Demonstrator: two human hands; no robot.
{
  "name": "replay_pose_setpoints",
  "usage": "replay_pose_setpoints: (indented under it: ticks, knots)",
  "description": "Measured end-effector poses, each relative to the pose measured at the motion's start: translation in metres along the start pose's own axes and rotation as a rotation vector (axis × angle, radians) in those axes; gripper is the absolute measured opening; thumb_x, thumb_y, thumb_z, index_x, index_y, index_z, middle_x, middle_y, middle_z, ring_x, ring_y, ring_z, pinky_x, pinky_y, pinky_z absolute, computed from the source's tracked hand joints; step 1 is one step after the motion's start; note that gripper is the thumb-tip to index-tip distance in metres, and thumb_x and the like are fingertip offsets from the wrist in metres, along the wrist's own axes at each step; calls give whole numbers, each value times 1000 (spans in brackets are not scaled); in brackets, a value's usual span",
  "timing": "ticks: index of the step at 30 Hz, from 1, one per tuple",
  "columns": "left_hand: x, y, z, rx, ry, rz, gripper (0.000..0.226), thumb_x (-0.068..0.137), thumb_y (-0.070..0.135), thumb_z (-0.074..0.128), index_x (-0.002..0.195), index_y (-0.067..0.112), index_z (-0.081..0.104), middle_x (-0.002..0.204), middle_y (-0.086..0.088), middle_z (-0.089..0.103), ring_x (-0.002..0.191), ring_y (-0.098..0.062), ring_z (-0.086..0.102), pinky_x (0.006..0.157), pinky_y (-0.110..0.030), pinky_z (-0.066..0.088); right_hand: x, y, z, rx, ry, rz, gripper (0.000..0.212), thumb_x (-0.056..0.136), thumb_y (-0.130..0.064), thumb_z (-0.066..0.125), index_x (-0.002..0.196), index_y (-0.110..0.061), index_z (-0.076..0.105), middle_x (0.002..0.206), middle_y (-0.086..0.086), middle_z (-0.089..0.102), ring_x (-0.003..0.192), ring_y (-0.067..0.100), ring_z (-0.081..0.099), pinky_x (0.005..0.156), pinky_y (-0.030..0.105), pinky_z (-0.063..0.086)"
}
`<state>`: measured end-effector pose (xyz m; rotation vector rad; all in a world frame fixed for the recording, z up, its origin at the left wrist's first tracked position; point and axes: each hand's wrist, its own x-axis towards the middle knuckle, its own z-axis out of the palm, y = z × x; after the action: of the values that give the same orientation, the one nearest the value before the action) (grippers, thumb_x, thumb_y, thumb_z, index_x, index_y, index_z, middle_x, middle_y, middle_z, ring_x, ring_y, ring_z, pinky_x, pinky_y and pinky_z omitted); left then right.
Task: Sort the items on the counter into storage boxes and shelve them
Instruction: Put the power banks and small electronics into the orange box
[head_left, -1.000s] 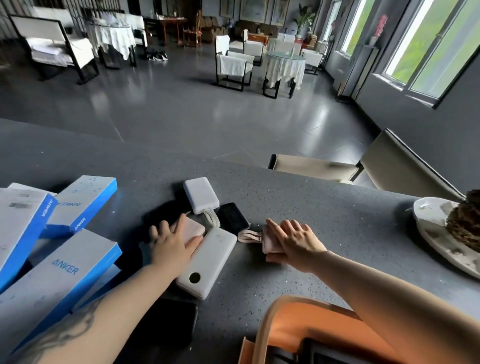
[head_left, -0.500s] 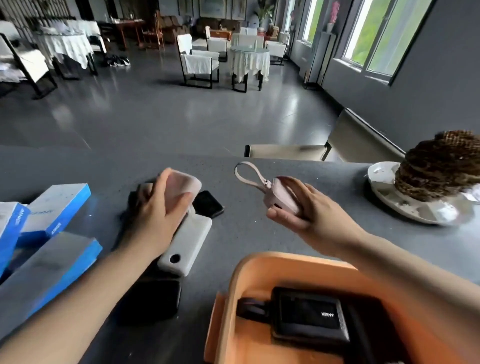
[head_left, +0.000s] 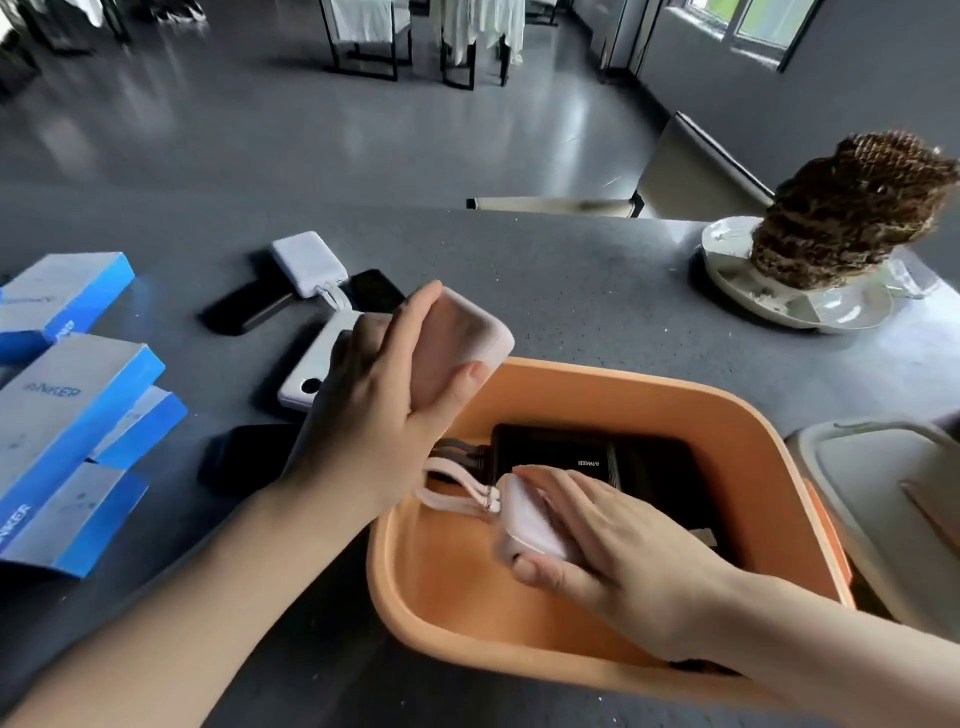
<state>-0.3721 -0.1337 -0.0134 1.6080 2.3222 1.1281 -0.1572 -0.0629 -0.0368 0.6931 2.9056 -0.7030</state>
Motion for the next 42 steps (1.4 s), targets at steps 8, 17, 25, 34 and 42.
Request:
replay_pose_setpoints:
  ticks: [8, 17, 25, 34, 42]
  knots:
    - [-12, 0, 5, 80, -20, 32, 71, 85, 65, 33, 145, 27, 30, 127, -6, 48, 121, -25, 44, 99, -39, 37, 19, 5, 30, -277, -74, -18, 87, 70, -88, 20, 127, -23, 27, 113, -2, 52, 106, 22, 53, 80, 40, 49]
    - [-15, 8, 6, 147, -42, 52, 72, 84, 67, 31, 147, 31, 27, 123, -3, 46, 117, -24, 43, 92, -46, 44, 32, 15, 61, -579, -129, -134, 90, 81, -79, 33, 135, -9, 20, 113, 13, 49, 91, 31, 55, 58, 39, 38]
    - [-16, 25, 11, 398, -266, 406, 75, 85, 66, 32, 146, 23, 35, 115, -6, 52, 106, -29, 51, 85, -46, 45, 0, 27, -9, -90, -224, 0, 44, 92, -65, 30, 126, -40, 44, 118, -18, 56, 108, 7, 56, 89, 32, 45]
    - [-18, 56, 50, 495, -469, 861, 73, 88, 65, 36, 146, 20, 34, 114, -9, 55, 100, -27, 52, 80, -42, 46, -65, 71, -34, 36, 771, 277, 15, 91, -26, 59, 103, -22, 64, 103, -11, 65, 102, 9, 58, 85, 19, 39]
    - [-29, 33, 77, 442, -801, 830, 69, 91, 67, 26, 144, 26, 13, 127, -7, 38, 112, -23, 35, 94, -43, 39, -55, 79, -26, 63, 677, 463, 44, 87, -45, 50, 125, -23, 51, 123, -10, 53, 125, 13, 37, 95, 21, 28]
